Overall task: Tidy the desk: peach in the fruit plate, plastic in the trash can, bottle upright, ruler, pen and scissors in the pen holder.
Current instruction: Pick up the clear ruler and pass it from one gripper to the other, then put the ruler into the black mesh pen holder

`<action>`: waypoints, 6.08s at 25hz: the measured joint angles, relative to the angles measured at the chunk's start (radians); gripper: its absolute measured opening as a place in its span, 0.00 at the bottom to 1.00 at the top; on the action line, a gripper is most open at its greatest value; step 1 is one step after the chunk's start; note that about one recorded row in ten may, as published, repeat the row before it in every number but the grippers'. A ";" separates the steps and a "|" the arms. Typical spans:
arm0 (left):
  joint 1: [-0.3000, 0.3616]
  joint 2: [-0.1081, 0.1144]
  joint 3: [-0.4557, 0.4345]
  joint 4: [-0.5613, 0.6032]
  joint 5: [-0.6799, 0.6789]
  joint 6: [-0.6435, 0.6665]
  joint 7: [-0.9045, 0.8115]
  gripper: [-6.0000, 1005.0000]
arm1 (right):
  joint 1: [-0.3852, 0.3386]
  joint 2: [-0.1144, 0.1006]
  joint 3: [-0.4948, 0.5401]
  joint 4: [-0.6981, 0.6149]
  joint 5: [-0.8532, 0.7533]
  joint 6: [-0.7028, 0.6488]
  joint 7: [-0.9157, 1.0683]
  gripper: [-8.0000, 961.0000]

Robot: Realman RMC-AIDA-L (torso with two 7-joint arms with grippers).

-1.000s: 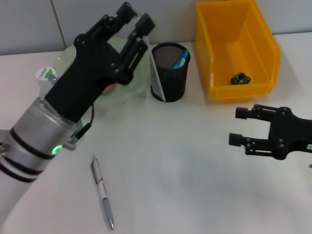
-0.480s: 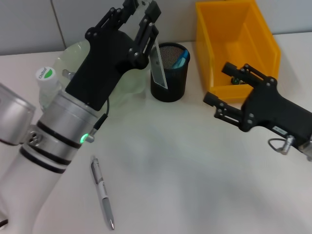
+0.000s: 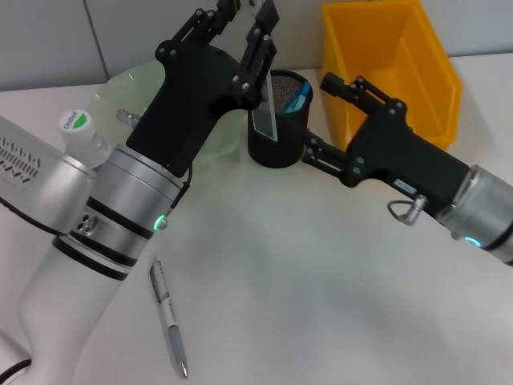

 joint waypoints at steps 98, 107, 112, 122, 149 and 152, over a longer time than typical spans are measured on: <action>0.167 0.016 -0.037 0.002 0.253 0.043 -0.235 0.73 | 0.219 0.005 0.299 0.201 0.046 0.272 -0.177 0.02; 0.204 0.022 -0.038 -0.043 0.316 0.060 -0.337 0.73 | 0.272 0.005 0.346 0.213 0.046 0.442 -0.180 0.02; 0.202 0.027 -0.067 -0.117 0.371 0.090 -0.426 0.73 | 0.299 0.005 0.362 0.216 0.046 0.504 -0.180 0.01; 0.209 0.020 -0.086 -0.170 0.399 0.148 -0.470 0.73 | 0.338 0.005 0.388 0.235 0.047 0.619 -0.180 0.01; 0.223 0.020 -0.083 -0.256 0.426 0.230 -0.494 0.73 | 0.316 0.005 0.389 0.259 0.040 0.659 -0.170 0.10; 0.224 0.022 -0.087 -0.259 0.426 0.235 -0.500 0.73 | 0.302 0.005 0.391 0.264 0.043 0.636 -0.168 0.18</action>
